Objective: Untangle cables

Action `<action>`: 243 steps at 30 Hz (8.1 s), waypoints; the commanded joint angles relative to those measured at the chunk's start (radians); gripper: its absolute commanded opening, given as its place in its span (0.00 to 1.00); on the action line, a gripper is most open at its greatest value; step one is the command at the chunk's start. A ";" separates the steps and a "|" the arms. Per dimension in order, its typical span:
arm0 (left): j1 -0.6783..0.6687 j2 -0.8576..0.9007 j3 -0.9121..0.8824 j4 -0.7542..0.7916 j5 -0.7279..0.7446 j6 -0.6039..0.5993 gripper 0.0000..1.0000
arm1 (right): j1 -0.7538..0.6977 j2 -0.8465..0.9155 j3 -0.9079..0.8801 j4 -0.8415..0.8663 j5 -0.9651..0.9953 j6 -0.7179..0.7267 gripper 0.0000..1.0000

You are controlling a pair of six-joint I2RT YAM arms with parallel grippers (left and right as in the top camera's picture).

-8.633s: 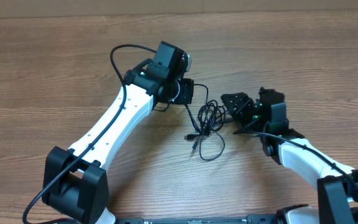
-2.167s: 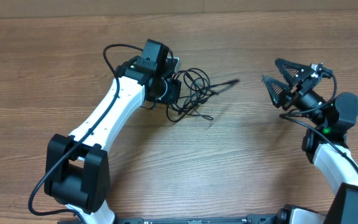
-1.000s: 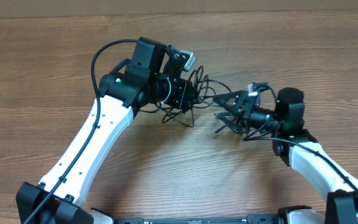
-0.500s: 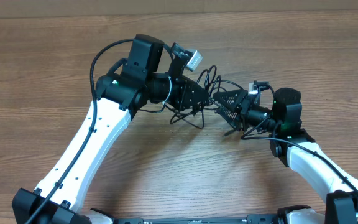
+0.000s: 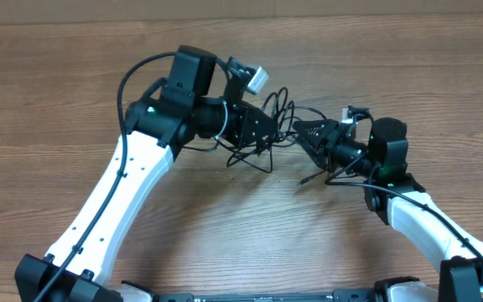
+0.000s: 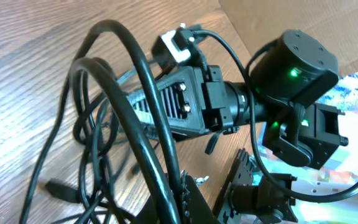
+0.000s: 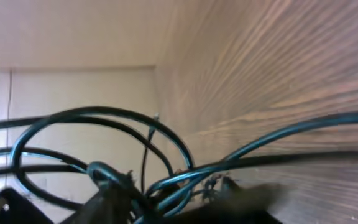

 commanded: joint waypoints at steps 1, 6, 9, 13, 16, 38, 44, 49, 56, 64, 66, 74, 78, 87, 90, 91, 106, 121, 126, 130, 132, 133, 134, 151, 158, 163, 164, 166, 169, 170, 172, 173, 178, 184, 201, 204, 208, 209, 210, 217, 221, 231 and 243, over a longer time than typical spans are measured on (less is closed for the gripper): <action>0.026 -0.034 0.003 0.003 0.044 0.012 0.04 | 0.002 -0.013 0.007 0.009 0.055 0.004 0.31; 0.028 -0.034 0.003 0.004 0.057 0.039 0.04 | 0.002 -0.013 0.007 0.010 0.059 0.017 0.04; 0.028 -0.034 0.003 0.004 -0.035 0.042 0.04 | 0.002 -0.013 0.007 0.013 0.020 0.023 0.04; 0.028 -0.034 0.003 -0.006 -0.226 0.042 0.04 | 0.002 -0.013 0.007 0.013 -0.032 0.024 0.04; 0.028 -0.033 0.003 -0.036 -0.471 0.011 0.04 | -0.001 -0.013 0.007 0.019 -0.070 0.024 0.04; 0.258 -0.033 0.003 -0.300 -0.931 -0.303 0.04 | -0.213 -0.013 0.007 0.343 -0.426 0.206 0.04; 0.297 -0.033 0.003 -0.302 -0.914 -0.280 0.04 | -0.283 -0.013 0.007 0.343 -0.432 0.206 0.04; 0.320 -0.033 0.003 -0.294 -0.919 -0.281 0.04 | -0.346 -0.013 0.007 0.342 -0.461 0.202 0.07; 0.387 -0.033 0.003 -0.295 -0.919 -0.319 0.04 | -0.456 -0.013 0.007 0.342 -0.512 0.199 0.06; 0.498 -0.033 0.003 -0.306 -0.885 -0.333 0.04 | -0.558 -0.013 0.007 0.342 -0.552 0.198 0.07; 0.526 -0.033 0.003 -0.311 -0.881 -0.333 0.04 | -0.574 -0.013 0.007 0.341 -0.551 0.198 0.07; 0.635 -0.033 0.003 -0.321 -0.873 -0.334 0.04 | -0.634 -0.013 0.007 0.341 -0.544 0.198 0.07; 0.676 -0.032 0.003 -0.320 -0.866 -0.367 0.04 | -0.660 -0.012 0.007 0.341 -0.544 0.198 0.07; 0.709 -0.032 0.003 -0.316 -0.835 -0.363 0.04 | -0.681 -0.010 0.007 0.283 -0.537 0.140 0.06; 0.719 -0.032 0.003 -0.305 -0.824 -0.363 0.04 | -0.696 -0.008 0.007 0.249 -0.536 0.109 0.06; 0.723 -0.032 0.003 -0.302 -0.826 -0.363 0.04 | -0.703 -0.008 0.007 0.242 -0.536 0.100 0.06; 0.800 -0.032 0.003 -0.283 -0.789 -0.362 0.04 | -0.766 -0.008 0.007 0.232 -0.525 0.066 0.27; 0.791 -0.032 0.003 -0.244 -0.583 -0.308 0.04 | -0.737 -0.008 0.007 0.218 -0.541 0.067 1.00; 0.738 -0.032 0.003 -0.220 -0.518 -0.267 0.04 | -0.668 -0.008 0.007 0.175 -0.539 0.066 1.00; 0.642 -0.032 0.003 -0.201 -0.509 -0.222 0.04 | -0.584 -0.008 0.007 0.142 -0.510 0.066 1.00; 0.592 -0.032 0.003 -0.186 -0.508 -0.207 0.04 | -0.548 -0.008 0.007 0.120 -0.490 0.066 1.00; 0.565 -0.032 0.003 -0.178 -0.508 -0.205 0.04 | -0.528 -0.008 0.007 0.112 -0.480 0.066 1.00; 0.544 -0.032 0.003 -0.170 -0.508 -0.204 0.04 | -0.513 -0.008 0.007 0.107 -0.472 0.067 1.00; 0.300 -0.026 0.003 0.003 -0.508 -0.182 0.04 | -0.235 -0.008 0.007 -0.275 -0.253 -0.029 1.00; 0.301 -0.026 0.003 0.005 -0.512 -0.181 0.04 | -0.143 -0.008 0.007 -0.425 -0.163 -0.106 1.00; 0.303 -0.025 0.003 0.005 -0.546 -0.179 0.04 | -0.076 -0.008 0.007 -0.509 -0.117 -0.148 1.00; 0.303 -0.025 0.003 0.005 -0.557 -0.179 0.04 | -0.064 -0.008 0.007 -0.529 -0.110 -0.159 1.00; 0.303 -0.025 0.003 0.005 -0.565 -0.179 0.04 | -0.022 -0.008 0.007 -0.596 -0.073 -0.170 1.00; 0.303 -0.024 0.003 0.005 -0.569 -0.179 0.04 | 0.018 -0.008 0.007 -0.624 -0.060 -0.169 1.00; 0.303 -0.024 0.003 0.005 -0.580 -0.179 0.04 | 0.030 -0.008 0.007 -0.624 -0.062 -0.169 1.00; 0.303 -0.024 0.003 0.005 -0.623 -0.179 0.04 | 0.058 -0.008 0.007 -0.621 -0.076 -0.169 1.00; 0.303 -0.024 0.003 0.003 -0.646 -0.179 0.04 | 0.072 -0.008 0.007 -0.616 -0.091 -0.169 1.00; 0.303 -0.024 0.002 -0.018 -0.694 -0.154 0.04 | 0.128 -0.008 0.007 -0.492 -0.248 -0.168 1.00; 0.303 -0.024 0.002 -0.045 -0.693 -0.113 0.04 | 0.158 -0.008 0.007 -0.200 -0.406 -0.058 1.00; 0.298 -0.024 0.002 -0.063 -0.039 0.123 0.04 | 0.158 -0.008 0.008 0.137 -0.061 -0.216 0.88; 0.298 -0.024 0.002 -0.061 0.114 0.124 0.04 | 0.158 -0.008 0.008 0.127 0.058 -0.293 0.87; 0.298 -0.024 0.002 0.013 0.422 0.086 0.04 | 0.158 -0.008 0.008 0.117 0.169 -0.417 0.88; 0.298 -0.024 0.002 0.048 0.474 0.057 0.04 | 0.158 -0.008 0.008 0.105 0.193 -0.434 0.87; 0.298 -0.024 0.003 0.083 0.520 0.023 0.04 | 0.158 -0.007 0.008 0.089 0.220 -0.444 0.87; 0.298 -0.024 0.003 0.294 0.659 -0.272 0.04 | 0.158 0.003 0.008 0.066 0.266 -0.483 0.84; 0.295 -0.024 0.003 0.298 0.682 -0.309 0.04 | 0.158 0.003 0.008 0.068 0.265 -0.483 0.84; 0.230 -0.024 0.003 0.314 0.662 -0.356 0.05 | 0.192 0.003 0.008 0.068 0.258 -0.482 0.83; 0.216 -0.024 0.003 0.345 0.656 -0.378 0.04 | 0.206 0.003 0.008 0.068 0.253 -0.482 0.69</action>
